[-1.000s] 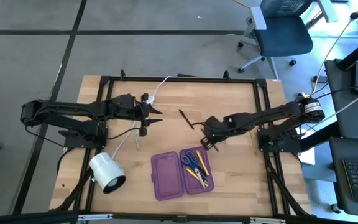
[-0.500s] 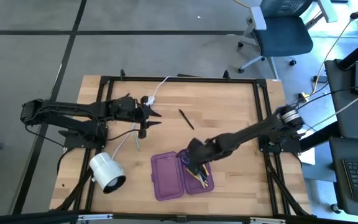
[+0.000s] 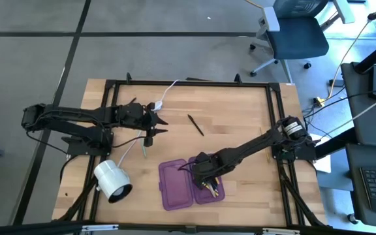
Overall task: Pick & place school supplies into a supply box
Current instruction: Put the black pen into the purple supply box
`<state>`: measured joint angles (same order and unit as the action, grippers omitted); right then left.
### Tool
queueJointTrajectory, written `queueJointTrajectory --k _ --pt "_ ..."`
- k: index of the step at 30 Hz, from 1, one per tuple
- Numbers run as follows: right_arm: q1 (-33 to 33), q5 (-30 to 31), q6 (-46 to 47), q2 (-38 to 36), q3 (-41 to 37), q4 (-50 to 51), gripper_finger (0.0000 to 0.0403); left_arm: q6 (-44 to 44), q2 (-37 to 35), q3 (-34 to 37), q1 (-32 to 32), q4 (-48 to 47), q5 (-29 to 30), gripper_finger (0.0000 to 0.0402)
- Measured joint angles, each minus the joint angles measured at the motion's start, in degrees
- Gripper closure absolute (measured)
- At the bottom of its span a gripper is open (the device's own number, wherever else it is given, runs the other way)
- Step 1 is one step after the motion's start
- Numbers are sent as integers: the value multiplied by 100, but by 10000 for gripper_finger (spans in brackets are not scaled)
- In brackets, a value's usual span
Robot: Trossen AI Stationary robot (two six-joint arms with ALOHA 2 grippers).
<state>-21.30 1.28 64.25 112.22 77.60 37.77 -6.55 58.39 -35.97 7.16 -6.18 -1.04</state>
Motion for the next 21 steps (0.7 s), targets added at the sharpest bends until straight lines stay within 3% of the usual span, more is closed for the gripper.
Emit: queueJointTrajectory --k 16,21 --pt "-26 4 -479 -72 22 215 307 0 0 0 0 -137 0 272" --pt "-26 221 -779 -219 335 829 292 0 0 -3 0 -145 0 272"
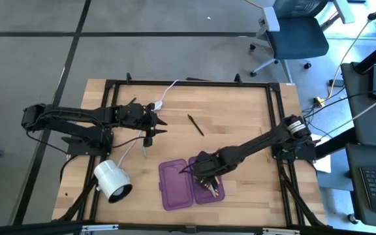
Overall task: Pick & place school supplies into a supply box
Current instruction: Put the black pen into the purple supply box
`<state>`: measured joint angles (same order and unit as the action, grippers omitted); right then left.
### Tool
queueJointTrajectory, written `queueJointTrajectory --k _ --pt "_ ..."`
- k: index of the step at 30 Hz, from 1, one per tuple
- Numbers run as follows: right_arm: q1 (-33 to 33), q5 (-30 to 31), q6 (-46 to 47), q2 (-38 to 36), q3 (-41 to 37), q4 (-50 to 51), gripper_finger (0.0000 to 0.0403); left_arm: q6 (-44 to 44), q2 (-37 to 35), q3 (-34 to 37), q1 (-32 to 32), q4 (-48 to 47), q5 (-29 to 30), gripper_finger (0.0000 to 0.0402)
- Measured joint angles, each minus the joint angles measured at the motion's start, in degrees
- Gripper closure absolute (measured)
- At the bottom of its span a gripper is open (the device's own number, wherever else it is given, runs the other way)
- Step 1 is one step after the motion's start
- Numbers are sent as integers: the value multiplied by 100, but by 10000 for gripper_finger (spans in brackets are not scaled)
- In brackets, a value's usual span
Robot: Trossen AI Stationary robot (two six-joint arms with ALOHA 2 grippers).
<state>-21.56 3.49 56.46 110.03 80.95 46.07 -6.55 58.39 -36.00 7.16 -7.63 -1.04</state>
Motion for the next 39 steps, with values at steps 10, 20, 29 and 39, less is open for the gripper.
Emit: queueJointTrajectory --k 10,20,29,39 --pt "5 390 -862 -714 -388 463 301 74 74 -16 22 12 155 272" --pt "737 1922 -1277 -1328 -1038 -89 304 267 109 -16 -2 100 164 272" --pt "1559 1995 -1969 -866 -1041 -671 249 282 109 -16 -4 6 168 272" --pt "1896 1549 -2098 -678 -1041 -1214 232 239 109 -16 -4 -229 166 272"
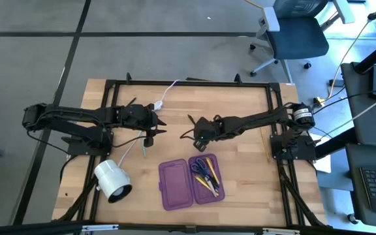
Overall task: Pick & place school supplies into a supply box
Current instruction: Put the black pen into the purple supply box
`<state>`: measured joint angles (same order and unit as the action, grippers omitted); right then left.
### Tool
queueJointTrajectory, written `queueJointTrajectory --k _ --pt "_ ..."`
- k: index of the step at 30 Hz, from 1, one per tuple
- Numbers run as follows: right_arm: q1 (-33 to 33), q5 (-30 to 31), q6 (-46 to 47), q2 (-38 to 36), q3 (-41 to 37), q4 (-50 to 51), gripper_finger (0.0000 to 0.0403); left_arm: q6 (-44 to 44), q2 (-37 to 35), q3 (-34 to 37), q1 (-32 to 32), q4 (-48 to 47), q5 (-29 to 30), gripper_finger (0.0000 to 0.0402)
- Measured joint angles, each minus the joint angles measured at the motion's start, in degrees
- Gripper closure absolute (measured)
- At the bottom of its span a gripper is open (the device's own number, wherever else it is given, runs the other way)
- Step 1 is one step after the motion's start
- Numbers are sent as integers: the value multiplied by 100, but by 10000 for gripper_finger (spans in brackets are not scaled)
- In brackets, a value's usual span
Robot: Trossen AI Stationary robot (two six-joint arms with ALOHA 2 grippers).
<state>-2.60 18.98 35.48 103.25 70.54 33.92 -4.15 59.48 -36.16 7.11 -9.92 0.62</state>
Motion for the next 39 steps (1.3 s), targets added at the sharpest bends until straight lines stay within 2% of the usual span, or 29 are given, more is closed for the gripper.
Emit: queueJointTrajectory --k 8,15,21,29,39 --pt "251 8 -133 394 2 -398 178 31 0 0 0 -263 -13 272" --pt "333 -19 -124 769 0 -591 171 145 0 0 0 -534 -15 272" --pt "531 -113 -114 1006 2 -714 195 207 0 0 0 -537 -17 272" --pt "780 -685 -129 1175 32 -738 238 296 0 0 0 -554 -17 272" --pt "792 -657 -172 1198 31 -610 315 296 0 0 0 -550 -20 272"
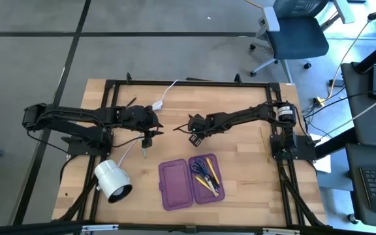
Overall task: Pick & place school supplies into a supply box
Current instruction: Put the black pen into the purple supply box
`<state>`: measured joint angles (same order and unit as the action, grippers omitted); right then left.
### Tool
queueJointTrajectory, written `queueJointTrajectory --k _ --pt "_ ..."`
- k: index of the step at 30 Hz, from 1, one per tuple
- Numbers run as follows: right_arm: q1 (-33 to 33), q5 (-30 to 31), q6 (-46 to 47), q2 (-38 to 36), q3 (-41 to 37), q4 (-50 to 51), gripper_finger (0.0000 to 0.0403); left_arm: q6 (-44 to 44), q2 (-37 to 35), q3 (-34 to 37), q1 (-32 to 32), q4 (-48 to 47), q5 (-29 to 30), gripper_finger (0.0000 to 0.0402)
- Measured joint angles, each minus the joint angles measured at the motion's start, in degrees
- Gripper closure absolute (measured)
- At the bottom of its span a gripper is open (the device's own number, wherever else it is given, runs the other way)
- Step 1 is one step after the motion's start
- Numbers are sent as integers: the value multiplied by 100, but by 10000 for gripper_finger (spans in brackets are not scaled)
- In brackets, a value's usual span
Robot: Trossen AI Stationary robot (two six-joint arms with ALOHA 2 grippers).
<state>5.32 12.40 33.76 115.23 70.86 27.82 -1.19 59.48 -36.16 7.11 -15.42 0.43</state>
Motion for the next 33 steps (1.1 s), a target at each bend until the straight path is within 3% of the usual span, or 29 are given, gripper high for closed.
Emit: queueJointTrajectory --k 10,24,33 --pt "0 6 -307 7 -7 41 365 0 0 0 0 2 0 272" --pt "-266 -24 -204 -587 -51 476 358 -2 0 0 0 -20 0 272" --pt "-1161 -171 761 -1402 -42 712 358 -304 0 0 -2 -29 0 272"
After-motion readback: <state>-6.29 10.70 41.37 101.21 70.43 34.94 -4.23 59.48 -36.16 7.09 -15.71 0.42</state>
